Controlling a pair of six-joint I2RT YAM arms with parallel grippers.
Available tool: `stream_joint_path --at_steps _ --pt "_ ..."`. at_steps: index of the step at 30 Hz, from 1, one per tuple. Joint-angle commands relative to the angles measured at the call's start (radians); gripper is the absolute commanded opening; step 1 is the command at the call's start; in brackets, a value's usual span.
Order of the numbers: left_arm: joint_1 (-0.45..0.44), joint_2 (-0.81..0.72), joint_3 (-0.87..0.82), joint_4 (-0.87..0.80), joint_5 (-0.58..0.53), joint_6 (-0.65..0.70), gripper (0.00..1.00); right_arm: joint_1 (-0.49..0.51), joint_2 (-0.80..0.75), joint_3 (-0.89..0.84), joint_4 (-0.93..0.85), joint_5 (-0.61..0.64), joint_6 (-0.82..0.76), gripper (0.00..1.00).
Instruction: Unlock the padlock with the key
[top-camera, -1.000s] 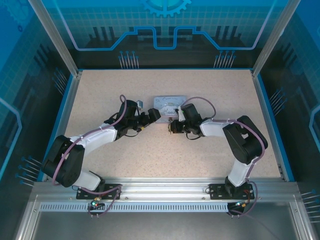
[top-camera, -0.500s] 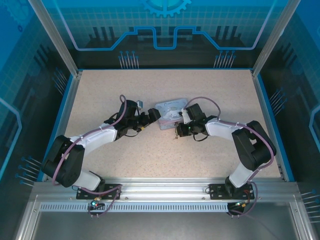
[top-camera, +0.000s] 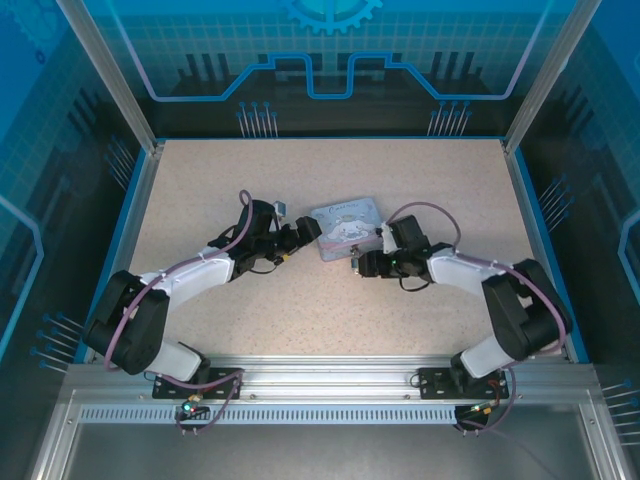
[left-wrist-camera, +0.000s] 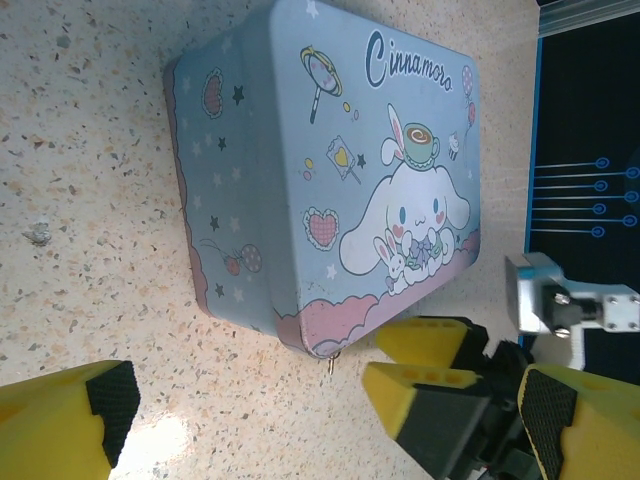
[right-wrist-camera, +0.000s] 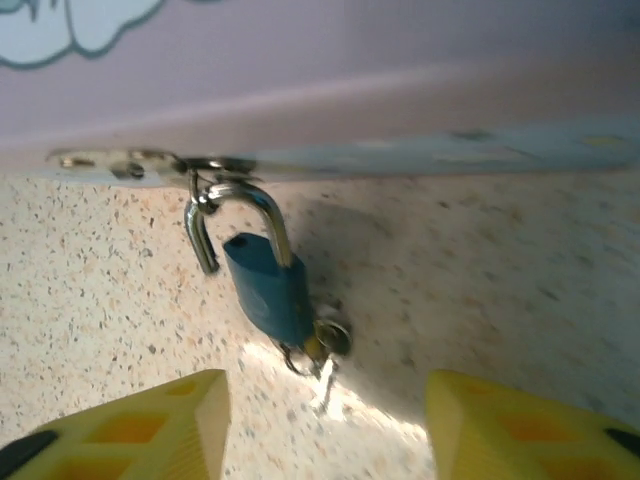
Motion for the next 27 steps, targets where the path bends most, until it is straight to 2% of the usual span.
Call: stream_joint_path --at_steps 1,4,8,11,19,27 --pt "0.01 -0.01 0.037 -0.01 0.028 0.002 0.99 -0.01 -0.093 -0.06 0.084 0.018 0.086 0.66" --pt "0.01 -0.005 0.042 -0.012 0.031 0.002 0.99 -0.007 -0.154 -0.12 0.143 0.048 0.13 0.7" --pt "0.009 0.002 0.048 -0.007 0.033 0.001 0.99 0.003 -0.166 -0.158 0.198 0.068 0.133 0.71" --pt "0.01 0.004 0.049 -0.003 0.035 0.001 0.99 0.028 -0.135 -0.16 0.221 0.103 0.105 0.68" --pt "0.009 0.011 0.044 0.005 0.042 0.0 0.99 0.069 -0.04 -0.151 0.302 0.115 0.128 0.49" --pt "0.01 0.02 0.033 0.028 0.046 -0.013 0.99 0.076 0.013 -0.153 0.385 0.119 0.146 0.45"
